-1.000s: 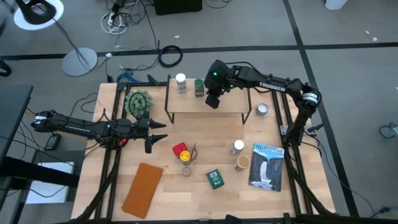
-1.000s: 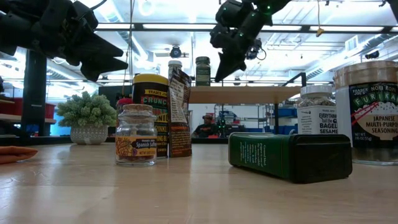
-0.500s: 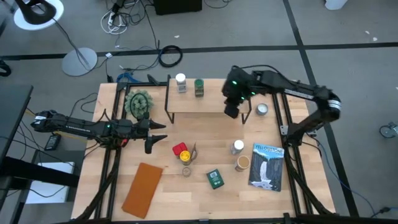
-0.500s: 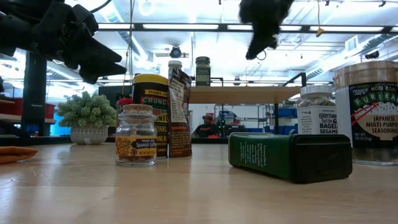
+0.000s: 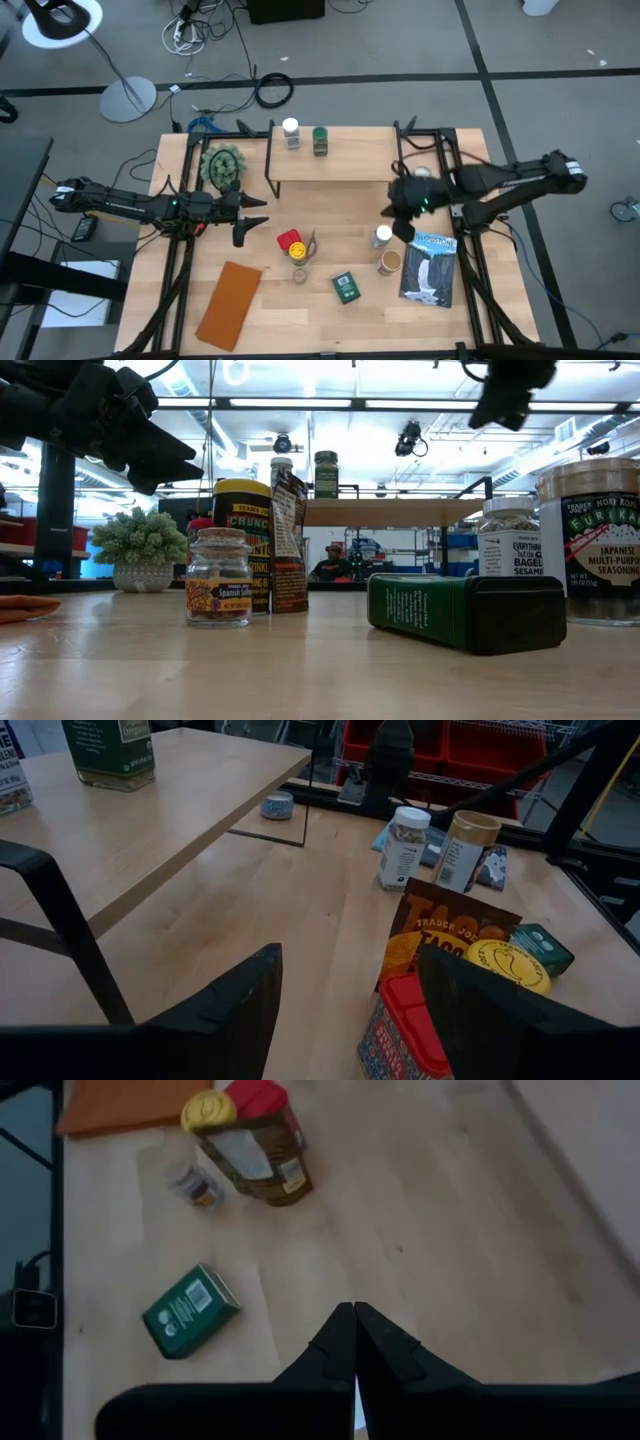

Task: Shelf spices
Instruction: Put the red seasoning can on the shelf

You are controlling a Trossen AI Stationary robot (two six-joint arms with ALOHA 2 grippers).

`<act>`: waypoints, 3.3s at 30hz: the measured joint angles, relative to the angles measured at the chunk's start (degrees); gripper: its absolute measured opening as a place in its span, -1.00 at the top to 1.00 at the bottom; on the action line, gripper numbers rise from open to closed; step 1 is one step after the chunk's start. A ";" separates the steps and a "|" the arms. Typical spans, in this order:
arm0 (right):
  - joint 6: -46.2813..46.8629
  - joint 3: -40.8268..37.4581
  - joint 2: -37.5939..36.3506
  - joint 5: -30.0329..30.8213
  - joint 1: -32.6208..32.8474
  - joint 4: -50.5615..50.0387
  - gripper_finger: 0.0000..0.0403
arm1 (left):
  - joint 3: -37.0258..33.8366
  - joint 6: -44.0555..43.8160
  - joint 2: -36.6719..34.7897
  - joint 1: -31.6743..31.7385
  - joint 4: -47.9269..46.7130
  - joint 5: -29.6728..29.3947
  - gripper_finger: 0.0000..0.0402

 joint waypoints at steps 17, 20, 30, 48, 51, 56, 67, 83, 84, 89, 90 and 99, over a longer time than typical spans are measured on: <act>8.18 -4.30 -0.10 14.90 15.88 3.03 0.99 | 0.00 0.00 0.00 -0.02 1.24 -0.02 -0.19; 8.20 -4.30 -0.02 14.89 16.36 3.02 0.99 | 0.02 0.00 -0.02 -0.02 1.80 -0.02 -0.19; 9.59 -4.30 -0.01 14.62 16.36 3.01 0.97 | 0.02 0.02 0.00 -0.01 1.66 -0.04 -0.19; 9.08 -4.30 0.14 14.52 13.95 3.17 0.99 | 0.02 1.73 0.00 -0.01 1.62 -0.07 -0.19; 8.98 -4.30 0.14 14.53 12.98 4.53 0.99 | 0.02 1.62 0.00 0.00 1.46 -0.07 -0.19; 8.97 -4.28 0.14 14.57 11.38 5.19 0.97 | 0.01 1.34 0.00 0.00 1.74 -0.07 -0.19; 6.74 -4.28 0.14 14.57 10.70 5.19 0.99 | 1.09 -4.22 0.02 -0.02 -0.46 -0.09 -0.19; 4.44 -5.89 0.14 14.62 10.72 4.93 0.98 | 24.13 -7.97 19.94 -4.94 -26.62 -6.15 -0.19; 4.44 -6.26 0.14 14.62 10.72 4.92 0.98 | 25.56 -8.92 21.94 -4.91 -28.32 -6.66 -0.19; 4.44 -7.91 0.16 14.62 10.72 4.93 0.98 | 31.68 -9.49 31.51 -4.90 -32.38 -5.38 -0.19; 4.44 -8.29 0.16 14.62 10.72 5.01 0.98 | 32.63 -9.93 33.25 -4.92 -32.58 -4.69 -0.19; 5.05 -9.94 0.16 14.55 10.75 5.48 0.99 | 40.50 -13.77 46.33 -4.94 -37.39 2.37 -0.19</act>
